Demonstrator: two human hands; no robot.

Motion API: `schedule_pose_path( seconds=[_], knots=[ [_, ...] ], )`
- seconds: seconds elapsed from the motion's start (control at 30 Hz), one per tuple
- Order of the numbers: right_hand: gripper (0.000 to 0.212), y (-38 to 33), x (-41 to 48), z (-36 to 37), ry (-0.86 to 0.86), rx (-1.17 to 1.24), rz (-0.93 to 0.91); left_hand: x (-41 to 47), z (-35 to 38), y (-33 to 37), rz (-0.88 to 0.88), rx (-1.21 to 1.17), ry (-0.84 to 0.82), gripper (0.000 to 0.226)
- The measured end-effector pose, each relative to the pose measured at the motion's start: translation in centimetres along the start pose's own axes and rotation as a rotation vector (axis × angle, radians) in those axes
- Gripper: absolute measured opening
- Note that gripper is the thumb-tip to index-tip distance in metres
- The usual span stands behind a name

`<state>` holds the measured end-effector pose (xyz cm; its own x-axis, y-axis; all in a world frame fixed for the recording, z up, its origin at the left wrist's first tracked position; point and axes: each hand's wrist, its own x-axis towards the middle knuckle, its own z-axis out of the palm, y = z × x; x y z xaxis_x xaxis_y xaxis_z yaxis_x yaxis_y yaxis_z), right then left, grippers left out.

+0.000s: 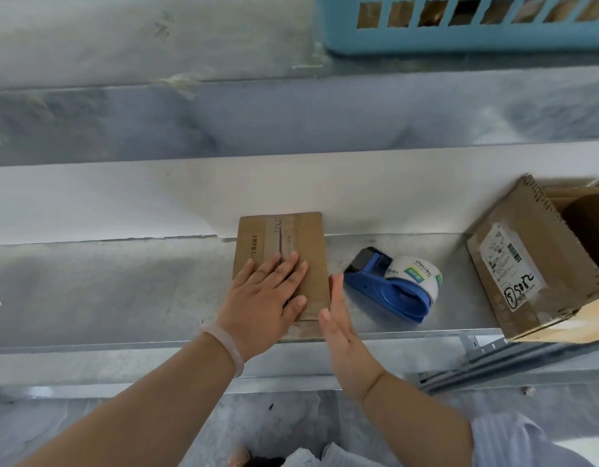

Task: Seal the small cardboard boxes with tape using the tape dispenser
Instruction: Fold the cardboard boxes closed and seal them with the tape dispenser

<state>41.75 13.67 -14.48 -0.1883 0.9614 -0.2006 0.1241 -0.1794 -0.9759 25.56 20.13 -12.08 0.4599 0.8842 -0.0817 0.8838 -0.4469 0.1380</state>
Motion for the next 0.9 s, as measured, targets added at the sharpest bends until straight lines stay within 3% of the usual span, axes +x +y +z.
schedule_pose_path(
  seconds=[0.2,0.33,0.4,0.5,0.6,0.67,0.9],
  knots=[
    [0.059,0.0,0.0,-1.3,-0.062,0.015,0.037,0.2,-0.7,-0.4,-0.015,-0.162,-0.025,0.07],
    [0.066,-0.7,0.2,-3.1,-0.005,-0.542,-0.156,-0.3,-2.6,-0.9,-0.088,-0.769,0.1,0.032],
    [0.062,-1.1,0.9,-3.2,-0.015,-0.834,-0.322,-0.8,-3.1,-1.0,-0.1,-0.867,0.146,0.022],
    [0.06,-0.4,1.8,-2.8,0.012,-1.048,-0.437,-1.3,-2.4,-1.9,0.014,-0.744,0.153,0.024],
    [0.054,0.3,2.3,-2.9,0.072,-1.081,-0.495,-2.1,-0.7,-3.5,0.244,-0.389,0.153,0.044],
    [0.052,0.4,2.5,-3.1,0.076,-1.123,-0.55,-2.5,0.5,-4.3,0.36,-0.214,0.207,0.043],
    [0.049,0.8,3.0,-3.8,0.005,-1.126,-0.614,-2.5,1.9,-5.0,0.409,-0.129,0.348,0.041]
  ],
)
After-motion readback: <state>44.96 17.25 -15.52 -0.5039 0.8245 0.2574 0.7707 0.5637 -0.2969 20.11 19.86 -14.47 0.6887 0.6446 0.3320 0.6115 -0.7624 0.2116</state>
